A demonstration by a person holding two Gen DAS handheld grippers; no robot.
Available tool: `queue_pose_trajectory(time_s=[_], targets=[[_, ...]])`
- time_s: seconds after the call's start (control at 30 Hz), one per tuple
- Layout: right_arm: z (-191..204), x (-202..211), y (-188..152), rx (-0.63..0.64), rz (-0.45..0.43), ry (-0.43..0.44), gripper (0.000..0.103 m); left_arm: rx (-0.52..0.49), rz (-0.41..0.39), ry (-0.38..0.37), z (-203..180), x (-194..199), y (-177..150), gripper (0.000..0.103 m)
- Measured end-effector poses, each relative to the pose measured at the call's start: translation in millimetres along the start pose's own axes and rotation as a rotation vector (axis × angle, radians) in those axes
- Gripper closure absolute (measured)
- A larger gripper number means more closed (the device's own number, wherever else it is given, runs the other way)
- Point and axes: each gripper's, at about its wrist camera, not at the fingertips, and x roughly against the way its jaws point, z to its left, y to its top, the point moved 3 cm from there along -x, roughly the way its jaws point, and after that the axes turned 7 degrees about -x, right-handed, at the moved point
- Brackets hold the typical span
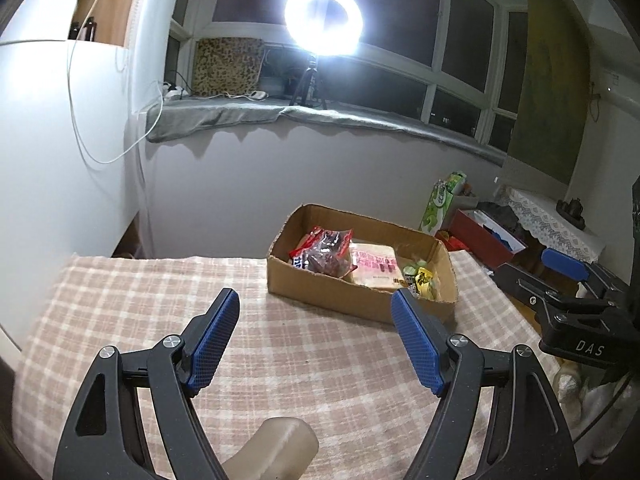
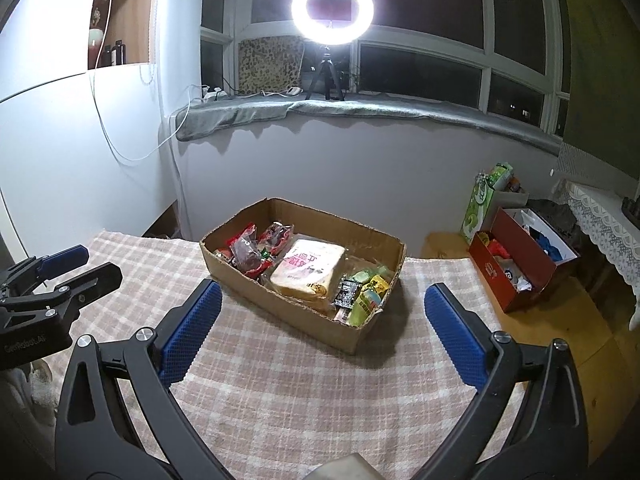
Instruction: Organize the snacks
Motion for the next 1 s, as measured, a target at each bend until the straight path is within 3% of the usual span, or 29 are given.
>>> queue_pose_trajectory(time_s=[1.0], targets=[[1.2, 2.4, 1.3, 0.015, 0.000, 0.005, 0.000, -0.001, -0.001, -0.002, -5.3, 4.6, 1.5, 0.025]])
